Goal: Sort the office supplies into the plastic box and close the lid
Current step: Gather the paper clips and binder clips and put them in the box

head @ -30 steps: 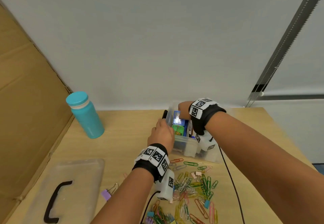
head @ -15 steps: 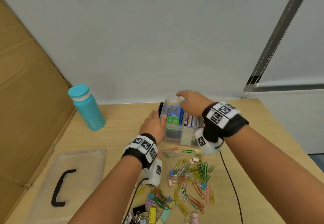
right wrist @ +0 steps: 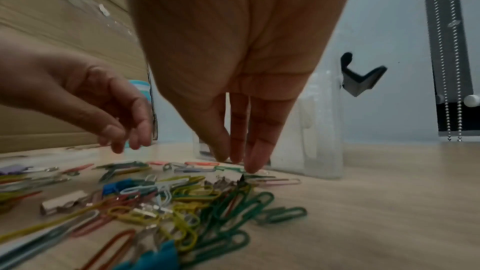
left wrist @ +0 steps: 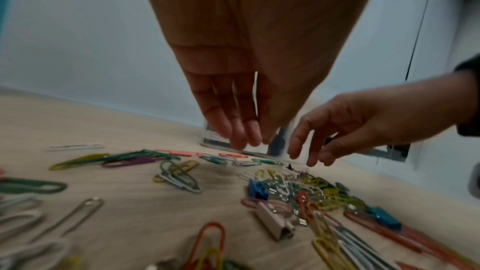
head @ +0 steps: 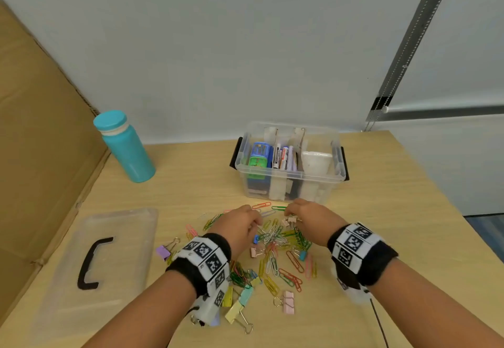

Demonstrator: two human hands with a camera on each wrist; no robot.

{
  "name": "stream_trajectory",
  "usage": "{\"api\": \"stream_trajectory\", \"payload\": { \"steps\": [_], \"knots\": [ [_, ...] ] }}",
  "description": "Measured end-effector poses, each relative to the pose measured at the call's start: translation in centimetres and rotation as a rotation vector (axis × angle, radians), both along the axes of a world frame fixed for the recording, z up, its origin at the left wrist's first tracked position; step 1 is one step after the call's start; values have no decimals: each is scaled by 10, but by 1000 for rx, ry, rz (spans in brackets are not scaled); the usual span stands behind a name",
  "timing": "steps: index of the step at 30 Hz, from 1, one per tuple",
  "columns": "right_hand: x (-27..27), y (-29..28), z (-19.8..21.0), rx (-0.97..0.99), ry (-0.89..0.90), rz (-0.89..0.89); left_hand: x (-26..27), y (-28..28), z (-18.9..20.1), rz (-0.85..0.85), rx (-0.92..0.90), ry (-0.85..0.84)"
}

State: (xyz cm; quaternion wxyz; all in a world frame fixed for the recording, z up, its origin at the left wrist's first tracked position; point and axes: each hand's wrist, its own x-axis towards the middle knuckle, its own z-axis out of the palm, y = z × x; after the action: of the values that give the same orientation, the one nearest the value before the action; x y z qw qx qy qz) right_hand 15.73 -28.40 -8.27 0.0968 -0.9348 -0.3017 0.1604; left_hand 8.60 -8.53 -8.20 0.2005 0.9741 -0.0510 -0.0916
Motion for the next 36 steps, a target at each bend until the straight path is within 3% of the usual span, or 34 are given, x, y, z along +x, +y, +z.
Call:
{"api": "stream_trajectory", "payload": {
  "steps": [4,9,15,19,22,25,28,33,36],
  "knots": [
    [-1,9,-7,-76,-30,33,13,-11,-12,-48,130,133],
    [2,7,-13,-97,-84,48,18,-16,-14,-31,167,197],
    [5,-4,-15,65,-8,-18,17,-21,-9,-1,197,247],
    [3,-24,-20,386,168,-206,12,-21,-10,21,207,245],
    [-4,-34,-16,648,448,-360,10,-20,-8,48,159,226],
    [-13,-41,-14,700,723,-391,7,-17,-4,106,63,183],
    [-21,-46,-18,660,839,-389,3,-12,3,182,-45,102],
    [-33,-40,-29,279,368,-103,-10,-18,13,212,-97,145],
    [-39,-33,-33,169,280,-23,-14,-22,7,213,-25,239]
  ]
}}
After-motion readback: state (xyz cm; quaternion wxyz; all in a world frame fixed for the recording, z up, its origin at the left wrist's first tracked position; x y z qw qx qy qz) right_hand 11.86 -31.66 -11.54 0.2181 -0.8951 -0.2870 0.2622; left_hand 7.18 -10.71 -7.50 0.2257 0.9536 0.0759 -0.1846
